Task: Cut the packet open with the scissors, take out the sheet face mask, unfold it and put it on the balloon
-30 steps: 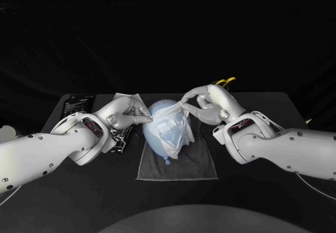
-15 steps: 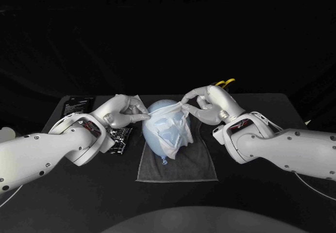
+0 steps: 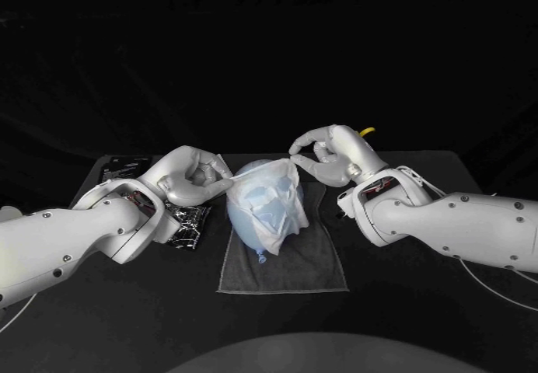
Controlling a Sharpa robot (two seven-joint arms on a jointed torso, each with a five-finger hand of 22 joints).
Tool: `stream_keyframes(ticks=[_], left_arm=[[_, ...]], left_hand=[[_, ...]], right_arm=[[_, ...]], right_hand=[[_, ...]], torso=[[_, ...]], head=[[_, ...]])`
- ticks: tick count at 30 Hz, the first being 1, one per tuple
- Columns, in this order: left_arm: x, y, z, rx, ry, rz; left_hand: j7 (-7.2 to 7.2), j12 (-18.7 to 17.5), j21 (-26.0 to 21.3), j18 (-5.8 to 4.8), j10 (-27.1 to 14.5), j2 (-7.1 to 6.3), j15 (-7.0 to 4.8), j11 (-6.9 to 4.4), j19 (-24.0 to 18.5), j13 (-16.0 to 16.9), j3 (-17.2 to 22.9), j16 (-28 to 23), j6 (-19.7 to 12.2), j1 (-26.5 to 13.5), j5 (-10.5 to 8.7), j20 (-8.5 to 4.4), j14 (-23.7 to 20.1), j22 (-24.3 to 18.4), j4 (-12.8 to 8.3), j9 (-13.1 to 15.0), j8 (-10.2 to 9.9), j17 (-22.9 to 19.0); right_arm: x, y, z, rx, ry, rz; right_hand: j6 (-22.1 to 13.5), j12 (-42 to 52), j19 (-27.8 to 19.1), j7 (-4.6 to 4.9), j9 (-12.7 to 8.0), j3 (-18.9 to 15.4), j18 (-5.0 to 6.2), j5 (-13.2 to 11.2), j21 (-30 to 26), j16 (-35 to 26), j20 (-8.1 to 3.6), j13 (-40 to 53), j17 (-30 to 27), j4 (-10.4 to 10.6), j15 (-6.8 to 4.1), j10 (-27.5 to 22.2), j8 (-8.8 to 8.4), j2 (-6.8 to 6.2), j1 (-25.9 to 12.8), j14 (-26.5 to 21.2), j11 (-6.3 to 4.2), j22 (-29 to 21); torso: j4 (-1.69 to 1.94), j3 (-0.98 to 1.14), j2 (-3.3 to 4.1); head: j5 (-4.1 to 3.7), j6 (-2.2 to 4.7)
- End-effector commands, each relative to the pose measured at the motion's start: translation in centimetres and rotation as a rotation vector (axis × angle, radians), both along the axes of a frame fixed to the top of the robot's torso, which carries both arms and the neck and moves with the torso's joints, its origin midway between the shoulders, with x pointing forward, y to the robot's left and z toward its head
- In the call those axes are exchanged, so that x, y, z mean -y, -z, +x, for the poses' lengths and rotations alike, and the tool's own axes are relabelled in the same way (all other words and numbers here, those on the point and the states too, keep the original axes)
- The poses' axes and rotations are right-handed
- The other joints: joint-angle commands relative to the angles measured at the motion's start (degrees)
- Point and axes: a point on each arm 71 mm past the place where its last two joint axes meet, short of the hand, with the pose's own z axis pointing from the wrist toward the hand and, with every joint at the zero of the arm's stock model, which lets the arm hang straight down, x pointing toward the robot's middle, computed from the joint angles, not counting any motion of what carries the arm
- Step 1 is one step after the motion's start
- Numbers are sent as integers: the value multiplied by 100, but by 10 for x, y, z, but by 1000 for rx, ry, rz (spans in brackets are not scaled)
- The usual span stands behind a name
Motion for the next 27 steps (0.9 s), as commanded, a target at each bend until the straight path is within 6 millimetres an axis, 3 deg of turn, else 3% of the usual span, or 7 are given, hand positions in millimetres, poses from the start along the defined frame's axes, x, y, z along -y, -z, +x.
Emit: stream_keyframes(ticks=[1,7,18,20,24,27], left_arm=[[1,0,1,-50,2,-37],[1,0,3,-65,-10,-52],[-2,-6,10,-77,-44,-64],[-2,-6,11,-80,-44,-63],[-1,-6,11,-87,-42,-61],[-1,-6,11,-93,-39,-59]], left_hand=[[0,13,23,-83,147,-7,-12,-116,31,8,330,-21,-32,-49,24,4,259,9,-323,342,18,677],[-1,30,39,-88,175,-5,-14,-118,48,56,434,-18,-40,-189,24,2,267,38,-459,373,46,697],[-1,33,44,-90,181,-3,-14,-118,55,64,450,-17,-42,-214,24,1,270,47,-482,379,51,702],[-1,33,44,-90,181,-3,-14,-118,55,64,450,-17,-42,-214,24,1,270,47,-482,379,51,702],[-1,33,44,-90,181,-3,-14,-118,55,64,450,-17,-42,-214,24,1,270,47,-482,379,51,702],[-1,33,44,-90,181,-3,-14,-118,55,64,450,-17,-42,-214,24,1,270,47,-482,379,51,702]], right_arm=[[-2,-2,3,0,-11,-2],[-5,-5,6,6,-16,-4],[-4,-3,13,-53,-18,-22],[-2,-1,14,-100,-16,-23],[0,3,14,-183,-22,-25],[2,7,12,-251,-33,-37]], right_hand=[[36,39,292,10,10,26,-64,18,19,24,-37,1506,1505,2,-42,599,16,4,-37,609,-31,1260],[33,39,288,10,12,33,-62,18,10,24,-37,1506,1505,0,-42,599,20,3,-39,609,-31,1258],[-12,15,259,19,23,77,-47,18,-68,24,-37,1491,1505,26,-38,586,40,19,-97,609,-25,1236],[-151,-214,222,33,17,5,-28,10,-163,24,-31,1355,1505,125,-25,463,3,-73,-280,609,-5,1210],[-749,-473,137,329,-203,-660,-1,39,-372,24,105,1207,1505,932,191,306,-422,-485,-1357,609,254,1153],[-863,-507,116,386,-274,-1025,12,32,-413,24,183,1190,1505,1243,252,277,-556,-622,-1547,609,310,1142]], torso=[[2,0,3],[-2,-1,1],[-8,0,-4],[-9,0,-5],[1,-2,-4],[-7,3,-9]], head=[[2,4],[17,21],[26,72],[23,75],[6,85],[10,96]])
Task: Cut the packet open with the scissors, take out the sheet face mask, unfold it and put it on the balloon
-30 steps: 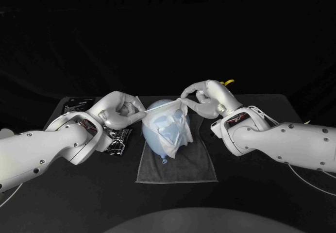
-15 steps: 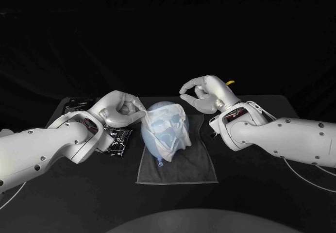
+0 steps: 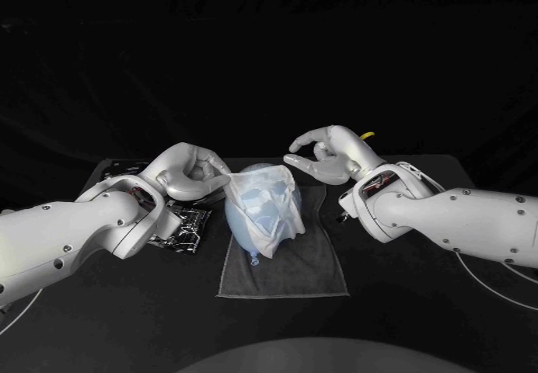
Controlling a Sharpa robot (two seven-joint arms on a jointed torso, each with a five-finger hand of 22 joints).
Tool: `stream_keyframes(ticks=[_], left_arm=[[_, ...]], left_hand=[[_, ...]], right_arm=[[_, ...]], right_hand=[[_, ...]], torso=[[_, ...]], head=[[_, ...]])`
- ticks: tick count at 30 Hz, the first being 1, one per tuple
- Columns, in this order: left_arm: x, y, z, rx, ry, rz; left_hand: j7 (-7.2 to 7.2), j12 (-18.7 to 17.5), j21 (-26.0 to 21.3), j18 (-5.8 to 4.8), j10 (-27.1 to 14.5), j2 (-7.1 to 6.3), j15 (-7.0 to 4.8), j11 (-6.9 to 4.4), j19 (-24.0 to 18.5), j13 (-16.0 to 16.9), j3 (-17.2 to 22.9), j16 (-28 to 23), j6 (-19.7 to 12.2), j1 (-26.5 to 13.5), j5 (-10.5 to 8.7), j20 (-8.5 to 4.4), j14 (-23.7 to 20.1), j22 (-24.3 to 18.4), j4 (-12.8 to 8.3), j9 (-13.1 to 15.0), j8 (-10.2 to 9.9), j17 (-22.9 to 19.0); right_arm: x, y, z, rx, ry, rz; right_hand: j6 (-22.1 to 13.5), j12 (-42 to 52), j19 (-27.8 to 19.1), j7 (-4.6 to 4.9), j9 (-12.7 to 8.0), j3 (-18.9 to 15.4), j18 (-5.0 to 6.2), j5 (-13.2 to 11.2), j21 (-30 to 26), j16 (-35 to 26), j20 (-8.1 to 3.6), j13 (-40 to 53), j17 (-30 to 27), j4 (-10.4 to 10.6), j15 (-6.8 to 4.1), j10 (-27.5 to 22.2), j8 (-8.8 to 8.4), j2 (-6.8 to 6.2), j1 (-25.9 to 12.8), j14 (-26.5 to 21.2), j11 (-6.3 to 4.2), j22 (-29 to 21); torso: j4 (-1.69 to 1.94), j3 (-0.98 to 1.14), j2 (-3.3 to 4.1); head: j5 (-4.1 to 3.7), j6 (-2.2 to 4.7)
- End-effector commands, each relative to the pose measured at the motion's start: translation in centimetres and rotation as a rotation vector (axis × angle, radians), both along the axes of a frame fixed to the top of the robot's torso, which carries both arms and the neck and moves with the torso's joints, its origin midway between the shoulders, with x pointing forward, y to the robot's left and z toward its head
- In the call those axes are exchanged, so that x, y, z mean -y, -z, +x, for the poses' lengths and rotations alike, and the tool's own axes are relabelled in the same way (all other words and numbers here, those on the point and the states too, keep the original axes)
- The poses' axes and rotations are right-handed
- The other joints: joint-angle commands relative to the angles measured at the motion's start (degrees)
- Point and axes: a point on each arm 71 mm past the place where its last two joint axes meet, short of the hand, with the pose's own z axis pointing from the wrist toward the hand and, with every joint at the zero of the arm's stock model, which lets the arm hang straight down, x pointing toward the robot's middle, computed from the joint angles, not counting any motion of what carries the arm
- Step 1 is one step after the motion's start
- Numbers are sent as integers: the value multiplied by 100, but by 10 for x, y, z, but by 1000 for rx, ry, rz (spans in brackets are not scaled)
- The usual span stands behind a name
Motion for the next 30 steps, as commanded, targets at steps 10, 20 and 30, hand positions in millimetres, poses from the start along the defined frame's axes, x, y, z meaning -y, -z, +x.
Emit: stream_keyframes(ticks=[10,20,30], left_arm=[[3,1,0,-37,18,1],[3,1,0,-40,18,5],[2,2,1,-38,13,7]], left_hand=[[-2,40,30,-93,130,63,-5,-99,57,10,11,2,-4,-39,16,-5,286,25,-54,387,34,715],[-2,42,29,-92,132,64,-6,-100,55,15,24,3,-5,-53,16,-5,288,21,-74,391,37,718],[-1,39,30,-92,130,65,-6,-100,56,12,33,2,-7,-64,16,-6,287,22,-83,393,38,715]], right_arm=[[-4,18,3,-256,-10,-45],[-7,19,5,-252,2,-26],[-14,17,0,-238,-37,-18]], right_hand=[[-144,-87,65,103,-121,-597,50,-9,-141,20,149,1166,1510,496,109,237,-245,30,148,607,112,1117],[58,19,97,59,-118,-708,38,-10,-56,20,144,1223,1510,415,84,299,-215,248,771,607,79,1139],[386,78,116,-54,-85,-751,29,-12,-3,20,80,1255,1510,304,4,338,-69,346,1161,607,-22,1152]], torso=[[3,6,5],[5,-2,6],[0,1,-1]], head=[[-19,33],[-16,16],[-4,0]])
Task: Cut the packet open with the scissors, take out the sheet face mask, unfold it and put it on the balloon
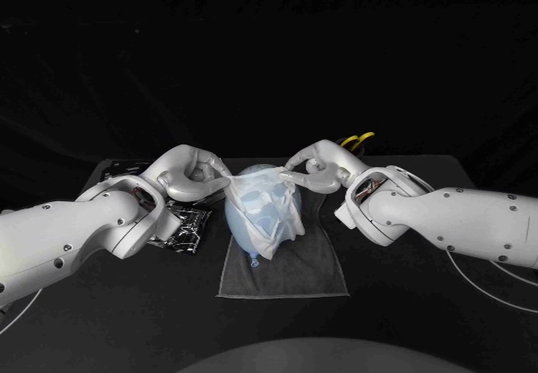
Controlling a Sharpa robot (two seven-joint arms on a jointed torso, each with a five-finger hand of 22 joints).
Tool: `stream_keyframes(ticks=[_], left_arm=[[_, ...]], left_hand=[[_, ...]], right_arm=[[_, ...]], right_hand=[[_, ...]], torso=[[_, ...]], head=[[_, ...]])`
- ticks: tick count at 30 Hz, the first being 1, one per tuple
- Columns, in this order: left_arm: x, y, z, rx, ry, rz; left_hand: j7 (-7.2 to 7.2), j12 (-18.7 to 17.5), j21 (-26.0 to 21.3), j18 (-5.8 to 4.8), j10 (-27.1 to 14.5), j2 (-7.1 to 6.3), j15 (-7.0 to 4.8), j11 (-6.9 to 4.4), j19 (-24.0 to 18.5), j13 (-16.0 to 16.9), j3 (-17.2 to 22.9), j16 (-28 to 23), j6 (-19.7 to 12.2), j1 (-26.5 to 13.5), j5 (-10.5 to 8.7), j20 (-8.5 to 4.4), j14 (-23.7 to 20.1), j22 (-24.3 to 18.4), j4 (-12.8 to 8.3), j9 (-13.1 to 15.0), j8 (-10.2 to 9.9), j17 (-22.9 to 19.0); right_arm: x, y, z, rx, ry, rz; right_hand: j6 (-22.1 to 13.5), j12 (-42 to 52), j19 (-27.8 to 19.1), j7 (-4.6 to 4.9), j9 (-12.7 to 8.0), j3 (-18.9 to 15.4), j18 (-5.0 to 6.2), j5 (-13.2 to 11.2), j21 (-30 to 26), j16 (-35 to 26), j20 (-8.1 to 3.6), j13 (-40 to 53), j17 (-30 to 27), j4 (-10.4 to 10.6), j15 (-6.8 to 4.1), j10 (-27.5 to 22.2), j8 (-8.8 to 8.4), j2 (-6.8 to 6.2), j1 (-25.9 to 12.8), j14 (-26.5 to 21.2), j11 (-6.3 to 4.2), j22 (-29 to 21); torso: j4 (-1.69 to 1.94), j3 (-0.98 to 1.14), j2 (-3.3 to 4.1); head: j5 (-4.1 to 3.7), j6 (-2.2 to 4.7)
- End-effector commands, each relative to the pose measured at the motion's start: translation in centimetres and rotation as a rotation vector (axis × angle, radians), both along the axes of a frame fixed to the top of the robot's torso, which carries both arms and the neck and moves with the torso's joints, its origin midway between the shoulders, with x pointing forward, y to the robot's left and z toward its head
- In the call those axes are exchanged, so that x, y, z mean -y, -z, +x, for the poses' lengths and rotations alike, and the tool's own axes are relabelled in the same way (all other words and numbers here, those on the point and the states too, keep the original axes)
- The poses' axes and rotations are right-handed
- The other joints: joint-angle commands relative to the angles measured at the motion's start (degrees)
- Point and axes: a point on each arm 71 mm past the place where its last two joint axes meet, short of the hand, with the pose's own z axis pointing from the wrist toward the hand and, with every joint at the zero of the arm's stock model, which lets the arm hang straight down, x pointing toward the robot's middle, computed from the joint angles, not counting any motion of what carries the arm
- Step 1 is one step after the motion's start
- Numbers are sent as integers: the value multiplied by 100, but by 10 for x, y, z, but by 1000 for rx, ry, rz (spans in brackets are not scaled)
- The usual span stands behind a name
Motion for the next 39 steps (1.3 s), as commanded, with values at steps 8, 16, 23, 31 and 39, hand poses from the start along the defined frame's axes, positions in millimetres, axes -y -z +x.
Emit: stream_keyframes(ticks=[8,16,23,31,39], left_arm=[[1,0,1,-5,8,0],[1,0,1,-4,10,-1],[1,-1,1,-2,12,-4],[1,-1,0,-10,8,-18],[0,-3,1,-16,4,-38]], left_hand=[[2,19,34,-92,76,54,-7,-47,37,2,-14,12,16,-15,21,15,287,3,-35,393,24,715],[2,18,40,-94,76,57,-6,-46,43,2,-4,14,13,-27,20,14,290,14,-47,395,25,723],[2,18,40,-94,76,57,-6,-46,43,2,-4,14,13,-27,20,14,290,14,-47,395,25,723],[2,18,40,-94,76,57,-6,-46,43,2,-4,14,13,-27,20,14,290,14,-47,395,25,723],[3,15,41,-94,73,60,-6,-45,45,-2,9,12,10,-50,21,14,288,15,-63,400,28,717]], right_arm=[[-3,-2,-5,12,-33,9],[-5,-4,-5,44,-38,22],[-5,-7,-3,84,-33,43],[-3,-12,-4,143,-3,100],[-1,-18,-1,174,8,124]], right_hand=[[119,31,110,-26,10,-42,28,-11,53,20,-73,1261,1507,-41,-66,343,64,19,127,619,-78,1152],[418,127,163,-236,91,443,3,-10,187,20,-195,1316,1507,-501,-224,409,286,472,946,619,-262,1188],[479,426,200,-266,231,773,-19,-8,281,20,-264,1495,1507,-752,-267,591,527,448,1013,619,-301,1213],[438,451,211,-273,298,960,-25,-8,312,20,-278,1510,1507,-839,-276,606,643,383,899,619,-309,1221],[430,451,210,-274,311,998,-25,-8,312,20,-280,1510,1507,-856,-277,606,666,369,874,619,-310,1221]], torso=[[-4,2,3],[-1,1,0],[4,-1,2],[1,-2,1],[-2,-1,3]], head=[[2,-14],[-8,-20],[-9,-25],[11,-34],[24,-31]])
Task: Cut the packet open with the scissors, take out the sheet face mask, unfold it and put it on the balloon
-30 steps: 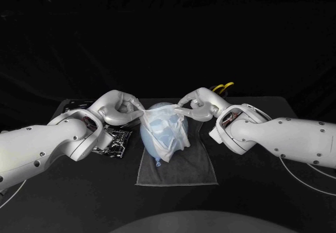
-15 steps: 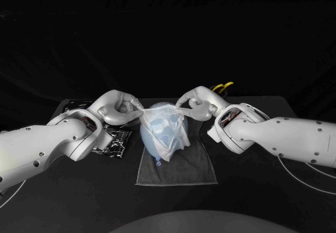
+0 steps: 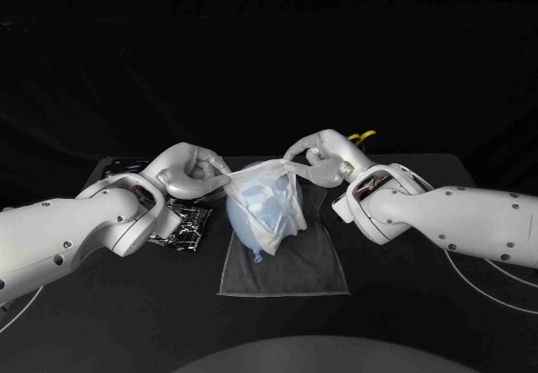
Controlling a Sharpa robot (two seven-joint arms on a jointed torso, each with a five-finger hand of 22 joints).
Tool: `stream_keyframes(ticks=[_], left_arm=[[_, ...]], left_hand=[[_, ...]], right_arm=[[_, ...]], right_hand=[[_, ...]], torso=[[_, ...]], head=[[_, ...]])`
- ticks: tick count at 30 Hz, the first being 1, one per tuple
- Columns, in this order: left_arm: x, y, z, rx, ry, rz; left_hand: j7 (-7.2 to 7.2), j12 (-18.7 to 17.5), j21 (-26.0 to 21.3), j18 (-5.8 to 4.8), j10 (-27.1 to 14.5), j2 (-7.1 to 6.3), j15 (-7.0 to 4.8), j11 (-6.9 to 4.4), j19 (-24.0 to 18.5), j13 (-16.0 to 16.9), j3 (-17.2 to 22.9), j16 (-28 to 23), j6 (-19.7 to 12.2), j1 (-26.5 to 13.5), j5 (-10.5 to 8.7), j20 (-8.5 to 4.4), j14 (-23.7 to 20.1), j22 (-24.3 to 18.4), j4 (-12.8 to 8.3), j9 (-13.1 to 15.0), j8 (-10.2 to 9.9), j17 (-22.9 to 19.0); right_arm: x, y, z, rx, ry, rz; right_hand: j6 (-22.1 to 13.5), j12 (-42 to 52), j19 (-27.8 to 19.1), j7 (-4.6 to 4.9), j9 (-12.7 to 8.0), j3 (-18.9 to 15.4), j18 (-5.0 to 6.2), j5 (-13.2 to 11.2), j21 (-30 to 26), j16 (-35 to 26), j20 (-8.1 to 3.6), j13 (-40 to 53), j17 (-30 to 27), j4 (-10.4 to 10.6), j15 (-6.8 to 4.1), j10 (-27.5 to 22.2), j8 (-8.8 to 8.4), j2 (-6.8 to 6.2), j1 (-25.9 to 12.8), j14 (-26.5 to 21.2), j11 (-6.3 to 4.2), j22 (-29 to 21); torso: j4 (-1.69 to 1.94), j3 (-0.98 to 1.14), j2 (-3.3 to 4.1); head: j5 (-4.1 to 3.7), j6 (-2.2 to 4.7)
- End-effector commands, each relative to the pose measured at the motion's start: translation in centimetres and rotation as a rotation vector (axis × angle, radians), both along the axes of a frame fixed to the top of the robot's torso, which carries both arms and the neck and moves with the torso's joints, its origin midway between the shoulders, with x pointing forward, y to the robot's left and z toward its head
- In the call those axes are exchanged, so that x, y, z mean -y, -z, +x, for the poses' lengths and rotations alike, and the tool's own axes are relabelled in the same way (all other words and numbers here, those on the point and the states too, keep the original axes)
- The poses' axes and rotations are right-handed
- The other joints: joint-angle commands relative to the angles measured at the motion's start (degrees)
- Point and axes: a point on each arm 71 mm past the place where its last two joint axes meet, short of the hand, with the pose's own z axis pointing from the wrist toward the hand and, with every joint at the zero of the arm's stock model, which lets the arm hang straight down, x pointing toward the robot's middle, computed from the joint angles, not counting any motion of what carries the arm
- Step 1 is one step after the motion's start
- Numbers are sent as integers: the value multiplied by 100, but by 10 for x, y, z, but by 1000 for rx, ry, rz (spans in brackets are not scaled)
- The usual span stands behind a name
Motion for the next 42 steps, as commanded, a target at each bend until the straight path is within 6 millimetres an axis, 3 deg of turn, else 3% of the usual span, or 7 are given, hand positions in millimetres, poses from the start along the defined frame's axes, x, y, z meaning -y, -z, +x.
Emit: stream_keyframes(ticks=[1,17,27,30,38,42], left_arm=[[2,-3,1,-4,10,-28],[6,-25,12,-5,10,-86],[12,-41,15,-56,82,-149],[10,-43,20,-63,78,-142],[6,-43,30,-76,58,-121],[5,-43,31,-71,41,-116]], left_hand=[[12,18,21,-94,55,41,-6,-26,45,3,2,25,38,-24,19,14,288,7,-22,399,21,716],[13,15,26,-96,51,45,-6,-25,50,0,13,26,34,-39,18,14,291,16,-37,403,23,723],[21,6,40,-103,34,53,-1,-18,65,-12,20,22,17,-69,18,17,284,45,-53,407,23,709],[22,5,46,-106,32,57,0,-17,72,-11,21,23,14,-74,18,17,285,58,-55,408,23,711],[22,5,47,-106,31,58,1,-17,74,-13,22,21,14,-75,18,17,282,61,-56,409,24,705],[22,6,52,-108,31,63,2,-17,79,-10,24,23,11,-81,18,18,285,70,-61,410,25,712]], right_arm=[[1,-6,2,52,7,34],[-1,-21,8,100,-2,36],[-3,-30,7,121,-25,42],[-3,-30,11,120,-25,37],[-6,-31,16,125,-23,26],[-6,-34,19,145,-18,24]], right_hand=[[-7,18,214,19,174,117,1,14,22,24,-51,1507,1506,-19,-39,593,105,-26,-90,587,-38,1222],[-21,18,216,20,186,165,0,14,28,24,-52,1507,1506,-40,-39,593,128,-37,-119,587,-38,1224],[-40,18,222,21,202,230,-4,13,46,24,-53,1507,1506,-69,-39,593,159,-53,-161,587,-37,1229],[-42,18,219,22,203,236,-3,13,39,24,-53,1507,1506,-72,-39,593,161,-56,-166,587,-37,1227],[-50,18,213,23,206,250,0,13,24,24,-52,1507,1506,-75,-38,593,167,-60,-181,587,-35,1223],[-56,18,217,24,209,263,-2,13,37,24,-52,1507,1506,-81,-37,593,172,-61,-189,587,-35,1226]], torso=[[-3,-1,1],[-3,-1,-2],[-8,3,-17],[-3,8,-22],[-12,4,-1],[0,5,-1]], head=[[5,4],[16,-1],[49,94],[85,153],[79,161],[68,160]])
